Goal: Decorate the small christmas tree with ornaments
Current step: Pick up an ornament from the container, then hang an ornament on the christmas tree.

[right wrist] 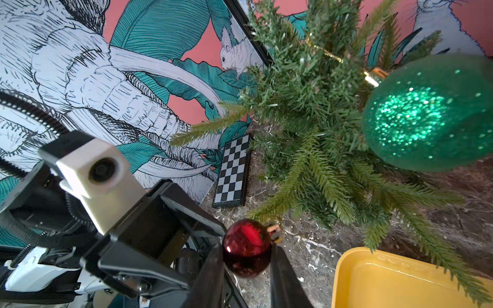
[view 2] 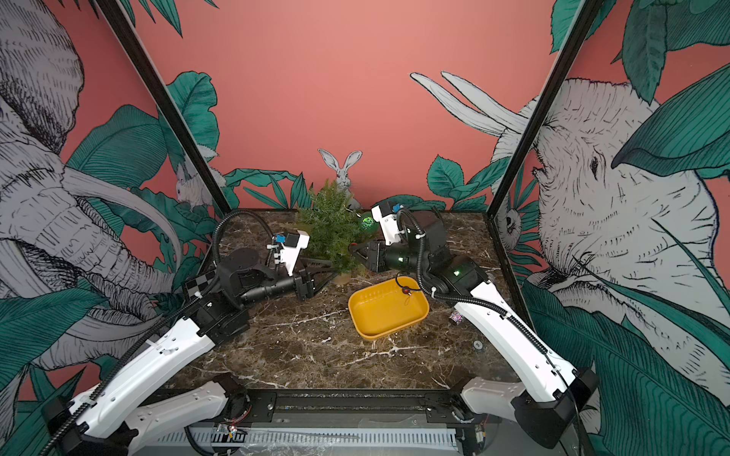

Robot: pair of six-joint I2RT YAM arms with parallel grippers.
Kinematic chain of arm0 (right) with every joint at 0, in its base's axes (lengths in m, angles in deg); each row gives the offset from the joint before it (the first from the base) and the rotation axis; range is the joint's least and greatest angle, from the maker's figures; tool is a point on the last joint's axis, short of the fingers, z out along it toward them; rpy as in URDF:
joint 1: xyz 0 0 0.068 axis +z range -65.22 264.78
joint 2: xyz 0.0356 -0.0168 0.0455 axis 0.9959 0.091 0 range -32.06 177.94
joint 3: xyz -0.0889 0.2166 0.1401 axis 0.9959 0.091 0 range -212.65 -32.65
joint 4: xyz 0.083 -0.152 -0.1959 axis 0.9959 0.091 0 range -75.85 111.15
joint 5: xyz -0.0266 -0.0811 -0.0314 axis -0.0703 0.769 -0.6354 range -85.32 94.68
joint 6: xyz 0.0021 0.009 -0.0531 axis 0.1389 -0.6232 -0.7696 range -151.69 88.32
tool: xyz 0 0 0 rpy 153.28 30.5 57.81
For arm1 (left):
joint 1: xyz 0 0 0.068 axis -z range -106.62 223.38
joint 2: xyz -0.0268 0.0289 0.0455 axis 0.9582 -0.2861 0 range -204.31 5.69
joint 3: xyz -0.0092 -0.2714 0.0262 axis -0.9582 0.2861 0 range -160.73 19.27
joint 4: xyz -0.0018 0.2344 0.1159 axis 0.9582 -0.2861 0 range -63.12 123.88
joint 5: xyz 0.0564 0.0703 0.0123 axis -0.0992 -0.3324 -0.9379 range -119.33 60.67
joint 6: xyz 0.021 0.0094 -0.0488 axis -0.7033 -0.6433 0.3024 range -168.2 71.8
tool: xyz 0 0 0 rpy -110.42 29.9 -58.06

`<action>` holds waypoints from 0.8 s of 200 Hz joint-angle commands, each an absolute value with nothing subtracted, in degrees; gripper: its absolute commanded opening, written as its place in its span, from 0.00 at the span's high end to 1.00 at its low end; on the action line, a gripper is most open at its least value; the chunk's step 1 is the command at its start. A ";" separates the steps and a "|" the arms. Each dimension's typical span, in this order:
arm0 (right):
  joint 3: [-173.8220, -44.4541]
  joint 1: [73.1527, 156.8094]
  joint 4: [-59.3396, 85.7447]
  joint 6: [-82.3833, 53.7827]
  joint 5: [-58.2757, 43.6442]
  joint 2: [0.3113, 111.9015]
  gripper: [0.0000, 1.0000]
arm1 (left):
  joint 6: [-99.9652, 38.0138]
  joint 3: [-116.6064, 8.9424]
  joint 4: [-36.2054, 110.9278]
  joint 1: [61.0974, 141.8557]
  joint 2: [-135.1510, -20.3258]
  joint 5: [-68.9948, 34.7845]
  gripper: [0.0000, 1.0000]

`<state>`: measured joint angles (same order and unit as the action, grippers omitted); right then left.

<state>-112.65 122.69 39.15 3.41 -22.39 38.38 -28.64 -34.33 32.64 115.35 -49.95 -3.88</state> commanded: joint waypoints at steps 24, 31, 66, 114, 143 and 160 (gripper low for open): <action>-114.39 123.60 35.34 7.16 -25.19 38.77 0.73 | -34.47 -38.15 33.89 119.61 -51.83 -12.59 0.54; -114.39 123.66 35.37 7.25 -25.28 38.70 0.73 | -34.70 -38.45 33.88 119.77 -52.24 -13.10 0.56; -113.83 124.09 35.07 7.60 -25.49 37.78 0.73 | -35.25 -39.21 33.39 120.38 -53.61 -15.37 0.67; -113.18 124.22 34.65 8.04 -26.60 36.94 0.73 | -35.28 -38.64 33.57 120.55 -53.98 -17.73 0.78; -112.38 124.22 34.08 8.61 -27.55 36.86 0.73 | -35.02 -38.69 34.48 120.63 -54.66 -17.22 0.83; -112.02 124.24 33.92 8.66 -27.51 36.68 0.73 | -35.10 -38.71 34.84 120.58 -55.05 -16.92 0.90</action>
<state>-112.72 123.80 37.05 7.89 -26.26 38.24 -34.63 -37.59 33.02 120.23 -54.82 -16.78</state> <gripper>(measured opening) 0.274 0.125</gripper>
